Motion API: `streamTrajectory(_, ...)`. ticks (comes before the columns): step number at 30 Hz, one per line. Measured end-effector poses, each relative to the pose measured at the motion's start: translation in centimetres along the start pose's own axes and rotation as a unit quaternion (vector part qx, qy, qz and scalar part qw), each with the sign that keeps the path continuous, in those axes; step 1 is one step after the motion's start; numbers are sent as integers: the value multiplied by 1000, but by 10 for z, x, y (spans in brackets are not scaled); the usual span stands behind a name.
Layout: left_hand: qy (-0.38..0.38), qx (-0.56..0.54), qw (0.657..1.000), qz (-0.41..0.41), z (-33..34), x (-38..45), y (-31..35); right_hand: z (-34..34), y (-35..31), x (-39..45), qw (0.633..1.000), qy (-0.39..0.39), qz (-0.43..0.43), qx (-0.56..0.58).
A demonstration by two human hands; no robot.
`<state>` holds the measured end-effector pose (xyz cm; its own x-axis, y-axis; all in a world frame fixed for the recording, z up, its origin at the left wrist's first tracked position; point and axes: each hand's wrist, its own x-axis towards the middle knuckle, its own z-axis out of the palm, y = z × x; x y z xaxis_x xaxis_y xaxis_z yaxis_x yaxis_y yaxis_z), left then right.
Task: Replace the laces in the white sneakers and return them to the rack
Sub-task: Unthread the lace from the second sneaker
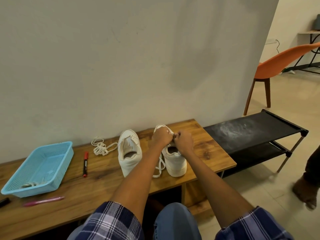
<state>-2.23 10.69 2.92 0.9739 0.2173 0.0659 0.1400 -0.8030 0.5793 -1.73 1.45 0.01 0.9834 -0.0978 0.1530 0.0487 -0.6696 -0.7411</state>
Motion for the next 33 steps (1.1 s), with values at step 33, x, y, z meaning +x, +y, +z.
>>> streamTrajectory(33, -60, -28, 997, -27, -8, 0, -6, -1, -1, -1, 1000, 6, -3, 6)
